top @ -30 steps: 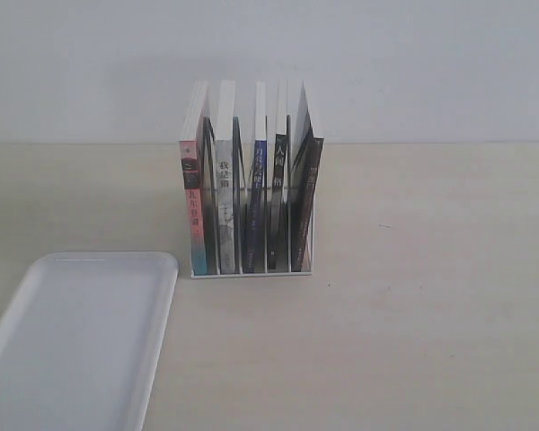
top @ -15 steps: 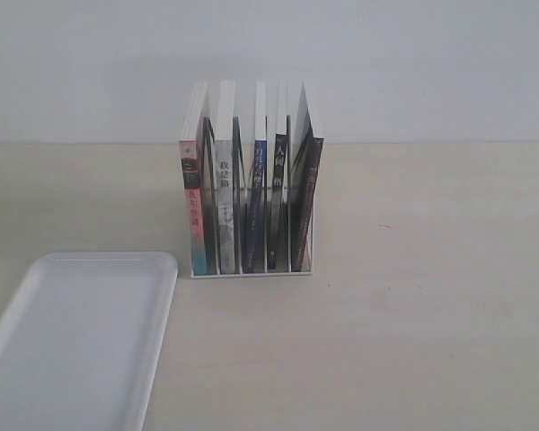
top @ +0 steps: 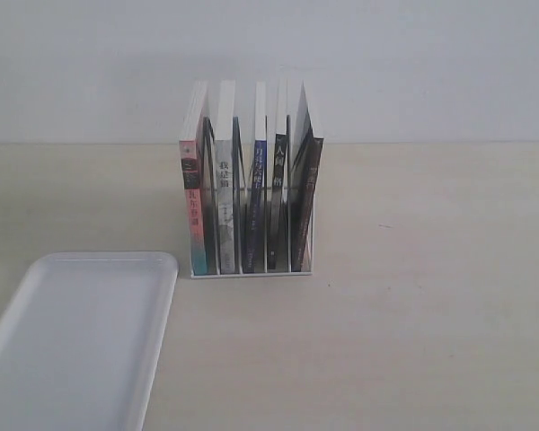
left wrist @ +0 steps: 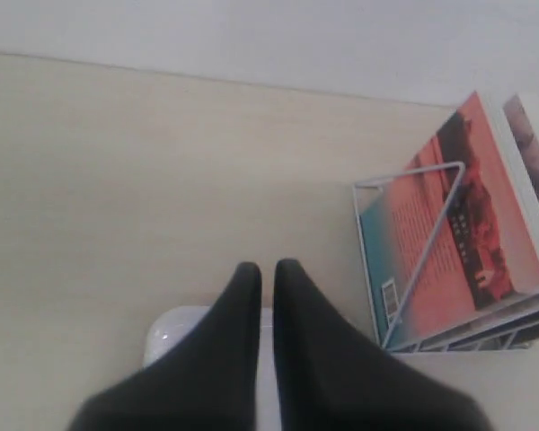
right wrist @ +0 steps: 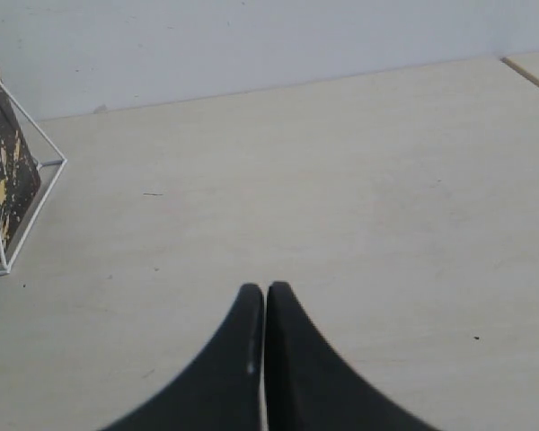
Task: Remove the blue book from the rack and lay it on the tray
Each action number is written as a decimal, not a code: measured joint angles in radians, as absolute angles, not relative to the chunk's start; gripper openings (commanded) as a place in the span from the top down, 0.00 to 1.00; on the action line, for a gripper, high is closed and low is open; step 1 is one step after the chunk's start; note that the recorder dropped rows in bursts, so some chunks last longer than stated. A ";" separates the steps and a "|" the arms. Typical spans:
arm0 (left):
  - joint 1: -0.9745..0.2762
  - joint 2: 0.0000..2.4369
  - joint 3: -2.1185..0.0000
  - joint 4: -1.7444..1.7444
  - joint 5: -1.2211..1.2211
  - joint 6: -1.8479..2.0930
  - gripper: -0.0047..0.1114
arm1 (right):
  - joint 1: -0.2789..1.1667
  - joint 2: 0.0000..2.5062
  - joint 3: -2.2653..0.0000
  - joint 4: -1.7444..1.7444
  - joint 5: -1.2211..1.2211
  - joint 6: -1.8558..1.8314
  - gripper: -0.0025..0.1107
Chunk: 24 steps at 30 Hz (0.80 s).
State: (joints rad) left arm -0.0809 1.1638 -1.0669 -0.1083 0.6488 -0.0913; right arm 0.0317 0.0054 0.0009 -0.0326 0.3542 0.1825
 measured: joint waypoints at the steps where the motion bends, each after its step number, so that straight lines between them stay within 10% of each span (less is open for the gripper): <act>1: -0.096 1.188 -1.079 -0.113 0.649 -0.091 0.92 | 0.032 0.005 0.001 -0.033 0.354 0.183 0.98; 24: -0.457 1.539 -1.297 0.173 0.428 -0.444 0.92 | 0.032 0.005 0.001 -0.033 0.354 0.183 0.98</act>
State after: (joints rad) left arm -0.4569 1.5387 -1.2966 0.1726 0.4277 -0.4437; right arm 0.0317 0.0054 0.0009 -0.0326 0.3542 0.1825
